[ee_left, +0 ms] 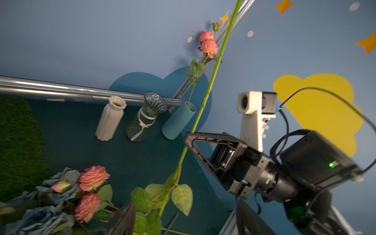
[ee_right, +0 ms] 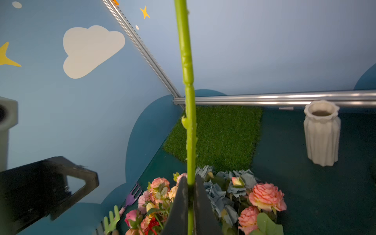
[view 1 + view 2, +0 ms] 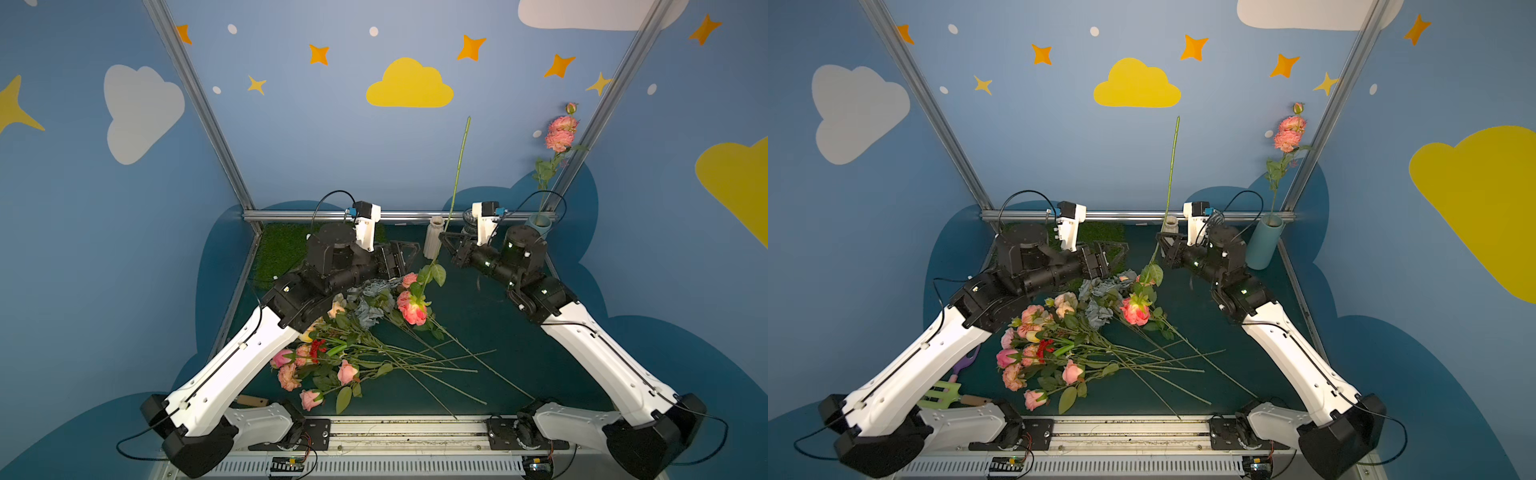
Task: Place the pink flowers into the vase
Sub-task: Pick up the flower at the center of the board.
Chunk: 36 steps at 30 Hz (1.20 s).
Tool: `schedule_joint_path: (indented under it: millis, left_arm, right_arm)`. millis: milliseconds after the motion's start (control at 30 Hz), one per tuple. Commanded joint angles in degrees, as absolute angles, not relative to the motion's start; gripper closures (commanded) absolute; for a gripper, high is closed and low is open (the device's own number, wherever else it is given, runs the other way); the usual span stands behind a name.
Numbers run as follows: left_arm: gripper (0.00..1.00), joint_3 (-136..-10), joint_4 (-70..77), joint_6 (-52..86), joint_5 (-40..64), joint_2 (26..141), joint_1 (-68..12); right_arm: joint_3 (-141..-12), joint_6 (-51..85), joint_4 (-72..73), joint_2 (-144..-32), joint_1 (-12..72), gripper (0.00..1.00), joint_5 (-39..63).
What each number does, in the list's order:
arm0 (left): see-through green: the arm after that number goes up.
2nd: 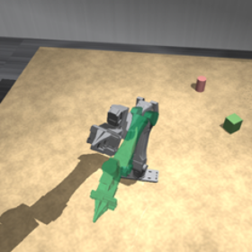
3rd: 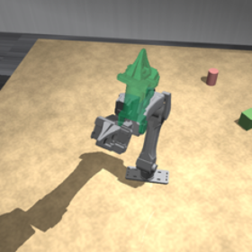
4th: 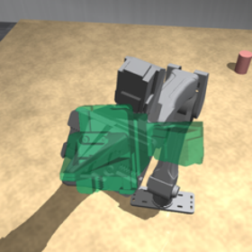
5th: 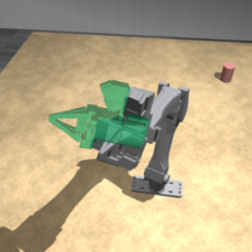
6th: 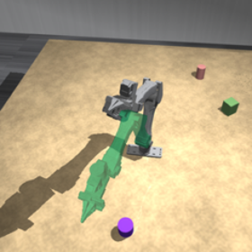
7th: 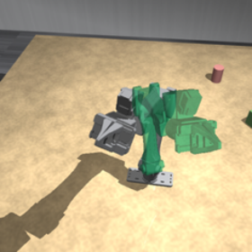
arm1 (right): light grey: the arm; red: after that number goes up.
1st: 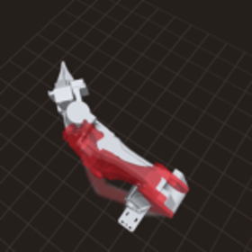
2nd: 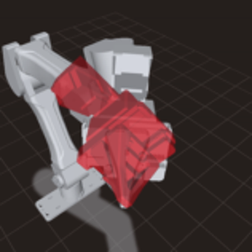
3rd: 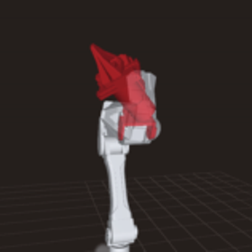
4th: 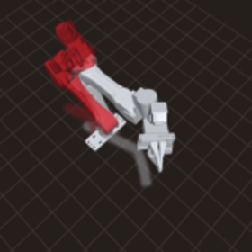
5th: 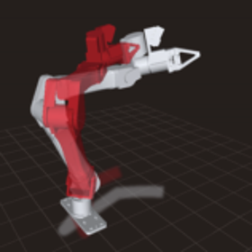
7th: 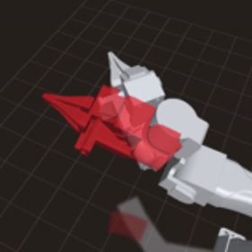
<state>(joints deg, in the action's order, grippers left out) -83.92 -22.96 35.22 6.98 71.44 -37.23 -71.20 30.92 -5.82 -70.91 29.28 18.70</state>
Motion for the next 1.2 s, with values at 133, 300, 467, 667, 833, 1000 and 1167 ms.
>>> schedule_joint_path:
  millis: [133, 300, 467, 667, 833, 1000, 1167]
  left_arm:
    - [0.22, -77.76, -12.9, 34.91, 28.62, 72.48, -28.21]
    - [0.22, -78.46, -6.13, 38.42, 38.95, 77.55, -26.56]
    - [0.26, -78.66, 0.23, 42.6, 44.59, 82.69, -26.54]
    - [0.31, -79.44, 1.74, 43.31, 45.39, 85.84, -26.54]
    - [0.36, -79.54, 3.08, 44.51, 46.12, 87.1, -26.54]
    - [0.43, -79.58, 2.58, 44.39, 45.97, 87.9, -26.54]
    - [0.45, -80.85, -0.56, 42.5, 44.65, 89.13, -26.63]
  right_arm:
    - [-73.6, 36.77, -13.56, -73.84, 26.39, 1.0, 39.65]
    - [-72.33, 41.08, -10.12, -75.14, 26.13, 1.0, 47.38]
    - [-71.77, 43.58, -9.8, -76.08, 26.09, 1.0, 50.61]
    - [-72.17, 45.95, -9.39, -77.92, 26.04, 1.0, 53.92]
    - [-71.77, 46.27, -9.91, -79.49, 26.43, 1.0, 54.22]
    - [-71.45, 46.82, -9.43, -79.98, 26.53, 1.0, 54.62]
    - [-71.95, 47.48, -8.82, -80.06, 26.94, 1.0, 55.77]
